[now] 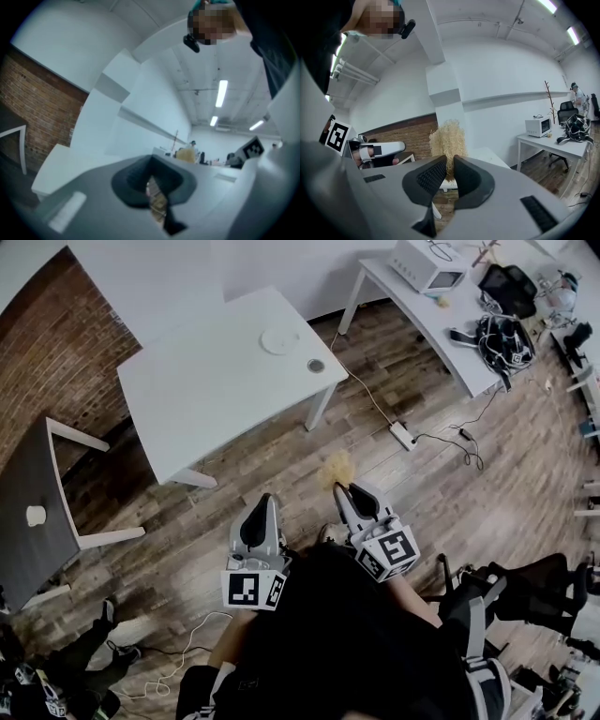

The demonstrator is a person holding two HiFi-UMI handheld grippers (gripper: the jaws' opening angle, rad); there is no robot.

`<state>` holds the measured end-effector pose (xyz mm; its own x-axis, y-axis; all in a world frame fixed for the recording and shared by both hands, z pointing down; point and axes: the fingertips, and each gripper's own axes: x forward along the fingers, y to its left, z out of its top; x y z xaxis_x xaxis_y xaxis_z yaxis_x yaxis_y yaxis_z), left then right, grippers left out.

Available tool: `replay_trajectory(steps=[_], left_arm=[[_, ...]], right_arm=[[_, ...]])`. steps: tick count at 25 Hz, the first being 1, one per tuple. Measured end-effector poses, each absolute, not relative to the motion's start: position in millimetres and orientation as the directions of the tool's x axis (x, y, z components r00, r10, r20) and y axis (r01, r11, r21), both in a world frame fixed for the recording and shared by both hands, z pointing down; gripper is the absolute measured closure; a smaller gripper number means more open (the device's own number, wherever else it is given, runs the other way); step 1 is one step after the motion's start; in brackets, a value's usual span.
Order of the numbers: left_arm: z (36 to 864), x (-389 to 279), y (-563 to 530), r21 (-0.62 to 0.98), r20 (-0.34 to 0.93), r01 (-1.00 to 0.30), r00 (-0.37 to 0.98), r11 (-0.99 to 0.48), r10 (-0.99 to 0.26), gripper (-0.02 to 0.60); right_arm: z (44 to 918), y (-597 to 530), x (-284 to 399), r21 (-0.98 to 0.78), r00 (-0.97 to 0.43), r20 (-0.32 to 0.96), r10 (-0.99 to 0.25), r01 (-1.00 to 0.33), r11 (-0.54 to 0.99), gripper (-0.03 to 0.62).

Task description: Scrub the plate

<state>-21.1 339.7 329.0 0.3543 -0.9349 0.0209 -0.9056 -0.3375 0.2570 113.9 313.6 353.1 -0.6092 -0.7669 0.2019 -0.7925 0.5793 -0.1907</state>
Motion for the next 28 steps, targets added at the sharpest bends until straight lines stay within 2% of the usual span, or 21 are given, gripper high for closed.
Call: replay_trajectory(steps=[12, 28], left_arm=[[333, -49, 320, 0.272, 0.002, -0.884, 0.396, -0.38, -0.918, 0.578], [346, -23, 188, 0.245, 0.062, -0.919, 0.332, -0.309, -0.941, 0.578]], right_arm=[[368, 309, 83, -0.183, -0.567, 0.24, -0.788, -0.823, 0.537, 0.552], [384, 172, 100, -0.21, -0.643, 0.243, -0.726, -0.766, 0.608, 0.551]])
